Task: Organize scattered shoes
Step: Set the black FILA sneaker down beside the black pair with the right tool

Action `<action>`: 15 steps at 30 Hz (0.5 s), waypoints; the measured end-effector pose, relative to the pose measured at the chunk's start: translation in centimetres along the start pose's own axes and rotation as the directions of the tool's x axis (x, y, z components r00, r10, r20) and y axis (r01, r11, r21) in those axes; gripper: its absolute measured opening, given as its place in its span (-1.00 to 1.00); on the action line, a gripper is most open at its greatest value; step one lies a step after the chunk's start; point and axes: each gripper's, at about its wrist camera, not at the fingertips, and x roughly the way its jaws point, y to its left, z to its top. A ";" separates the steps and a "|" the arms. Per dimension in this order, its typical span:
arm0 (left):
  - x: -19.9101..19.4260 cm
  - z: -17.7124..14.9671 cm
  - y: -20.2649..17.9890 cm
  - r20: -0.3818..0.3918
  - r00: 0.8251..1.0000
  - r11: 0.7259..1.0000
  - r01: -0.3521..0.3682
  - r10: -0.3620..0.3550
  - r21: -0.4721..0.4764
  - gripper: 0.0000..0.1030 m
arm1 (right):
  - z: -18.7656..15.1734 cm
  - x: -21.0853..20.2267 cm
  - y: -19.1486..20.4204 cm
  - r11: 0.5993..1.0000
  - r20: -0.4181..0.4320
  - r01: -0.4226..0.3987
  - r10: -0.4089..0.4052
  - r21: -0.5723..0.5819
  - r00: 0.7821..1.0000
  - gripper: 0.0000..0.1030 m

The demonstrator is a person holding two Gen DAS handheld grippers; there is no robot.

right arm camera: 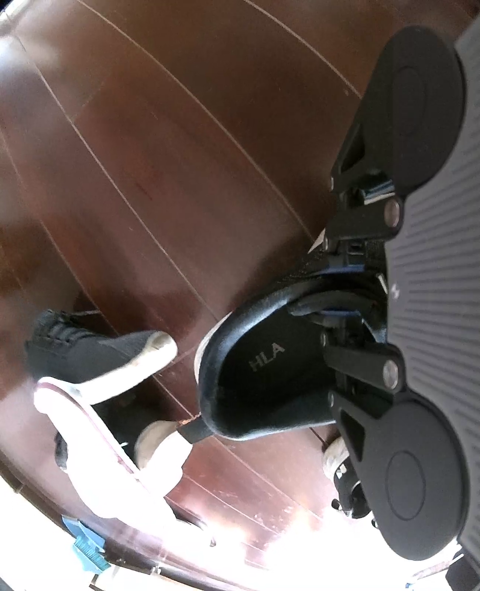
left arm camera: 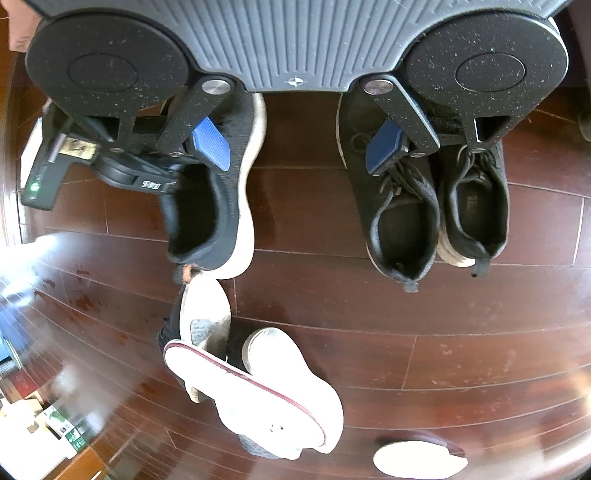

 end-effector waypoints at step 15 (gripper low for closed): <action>0.1 -0.2 -0.1 0.001 1.000 1.000 0.006 -0.006 -0.002 0.66 | 0.3 -1.2 -4.1 0.993 -0.013 0.113 -0.113 0.035 0.994 -0.62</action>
